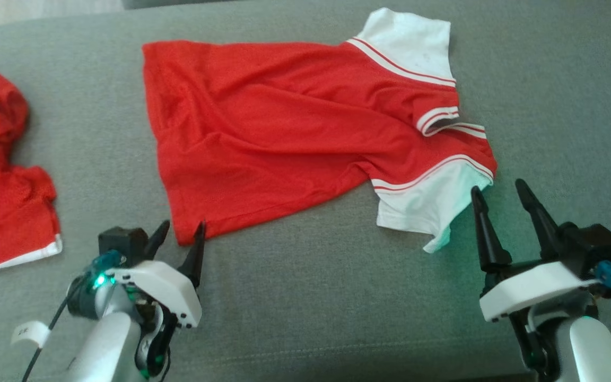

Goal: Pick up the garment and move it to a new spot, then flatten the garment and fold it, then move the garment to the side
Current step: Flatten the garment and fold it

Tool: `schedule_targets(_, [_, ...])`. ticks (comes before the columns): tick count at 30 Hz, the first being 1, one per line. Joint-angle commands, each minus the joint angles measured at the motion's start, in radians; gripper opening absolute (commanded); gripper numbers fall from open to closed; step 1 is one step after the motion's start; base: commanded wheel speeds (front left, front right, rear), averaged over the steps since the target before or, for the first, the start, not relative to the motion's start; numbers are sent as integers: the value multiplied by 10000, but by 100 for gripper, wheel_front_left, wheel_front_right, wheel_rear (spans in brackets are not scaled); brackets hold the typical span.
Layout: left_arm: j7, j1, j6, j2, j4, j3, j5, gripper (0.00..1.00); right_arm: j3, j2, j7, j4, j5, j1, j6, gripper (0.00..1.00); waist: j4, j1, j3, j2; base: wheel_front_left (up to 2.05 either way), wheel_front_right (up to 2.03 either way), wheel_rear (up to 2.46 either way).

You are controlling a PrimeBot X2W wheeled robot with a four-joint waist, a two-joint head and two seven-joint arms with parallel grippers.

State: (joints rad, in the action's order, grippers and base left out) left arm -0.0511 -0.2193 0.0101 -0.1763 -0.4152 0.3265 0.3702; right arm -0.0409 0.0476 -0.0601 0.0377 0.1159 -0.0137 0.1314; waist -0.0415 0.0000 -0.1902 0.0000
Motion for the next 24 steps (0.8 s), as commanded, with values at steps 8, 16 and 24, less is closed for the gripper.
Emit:
schedule_targets(8, [151, -734, 57, -14, -827, -420, 364, 4, -422, 26, 93, 76, 135, -346, -7, 100, -292, 0, -318, 0, 0, 0, 0])
schedule_targets(16, [-66, -1036, 102, -25, -1149, -353, 370, 0, -1140, 26, -228, -521, 389, -111, -7, 100, -195, 0, -444, 0, 0, 0, 0])
schedule_targets(24, [-349, -1421, 197, -4, -1268, -151, 252, 0, -1419, 26, -182, -2092, 512, -566, -7, 100, 44, 0, -765, 0, 0, 0, 0])
